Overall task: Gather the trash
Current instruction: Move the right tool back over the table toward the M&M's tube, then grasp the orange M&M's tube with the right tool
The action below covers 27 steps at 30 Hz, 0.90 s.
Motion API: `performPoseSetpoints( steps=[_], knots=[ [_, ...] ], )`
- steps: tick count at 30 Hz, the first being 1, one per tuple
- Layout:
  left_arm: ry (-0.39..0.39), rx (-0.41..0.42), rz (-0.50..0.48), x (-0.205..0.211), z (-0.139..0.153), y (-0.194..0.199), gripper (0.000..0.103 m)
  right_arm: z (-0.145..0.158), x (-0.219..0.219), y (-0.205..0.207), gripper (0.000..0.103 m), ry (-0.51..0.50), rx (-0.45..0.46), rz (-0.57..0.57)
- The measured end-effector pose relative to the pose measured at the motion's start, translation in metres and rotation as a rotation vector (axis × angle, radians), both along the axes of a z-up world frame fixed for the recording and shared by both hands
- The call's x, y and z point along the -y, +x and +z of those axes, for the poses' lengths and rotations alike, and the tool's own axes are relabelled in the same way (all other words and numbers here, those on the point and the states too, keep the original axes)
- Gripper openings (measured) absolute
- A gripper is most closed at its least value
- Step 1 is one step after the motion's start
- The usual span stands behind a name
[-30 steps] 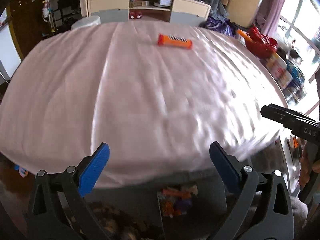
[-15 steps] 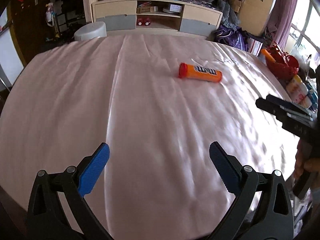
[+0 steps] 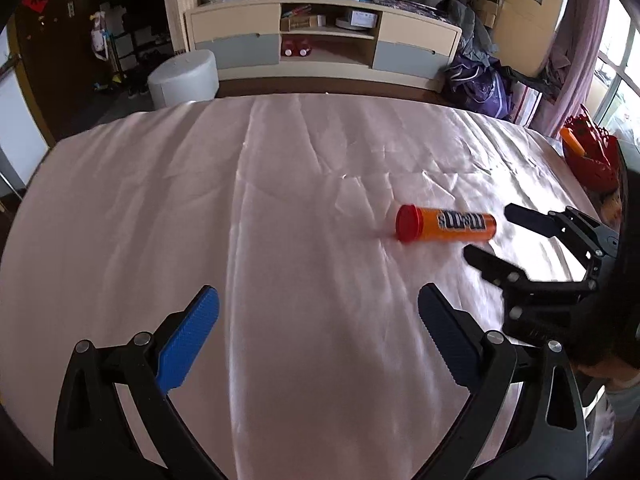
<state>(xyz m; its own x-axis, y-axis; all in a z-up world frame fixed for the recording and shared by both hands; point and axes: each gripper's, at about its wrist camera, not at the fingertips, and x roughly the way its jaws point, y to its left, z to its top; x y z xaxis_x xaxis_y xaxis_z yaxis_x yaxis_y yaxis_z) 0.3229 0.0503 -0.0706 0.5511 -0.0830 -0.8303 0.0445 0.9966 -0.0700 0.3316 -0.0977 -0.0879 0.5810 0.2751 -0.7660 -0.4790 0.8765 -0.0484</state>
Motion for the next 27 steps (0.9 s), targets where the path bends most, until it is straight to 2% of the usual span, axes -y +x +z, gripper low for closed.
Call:
performPoseSetpoints(
  steps=[8,11,12,15,16,20,24,27],
  knots=[
    [-0.007,-0.018,0.020,-0.006,-0.003,0.039,0.094,-0.011,-0.021,0.010,0.076,-0.065,-0.001,0.109],
    [0.004,-0.016,0.025,-0.005,-0.003,0.045,0.094,-0.014,-0.024,0.008,0.065,-0.105,0.023,0.124],
    [0.005,-0.015,0.027,-0.005,-0.003,0.045,0.094,-0.012,-0.022,0.007,0.055,-0.122,0.032,0.125],
    [0.006,-0.012,0.024,-0.002,-0.002,0.047,0.094,-0.007,-0.013,0.008,0.036,-0.103,0.002,0.138],
    [0.006,-0.010,0.022,-0.001,-0.003,0.048,0.094,-0.006,-0.008,0.009,0.033,-0.093,-0.011,0.135],
    [0.005,-0.004,0.010,0.004,-0.003,0.050,0.094,0.007,0.011,0.007,0.031,-0.045,-0.015,0.115],
    [0.005,0.009,-0.003,0.008,0.002,0.052,0.094,0.035,0.042,0.006,0.029,0.061,0.005,0.059],
    [0.002,0.016,-0.012,0.013,0.005,0.052,0.094,0.051,0.057,0.003,0.029,0.074,0.034,0.030]
  ],
)
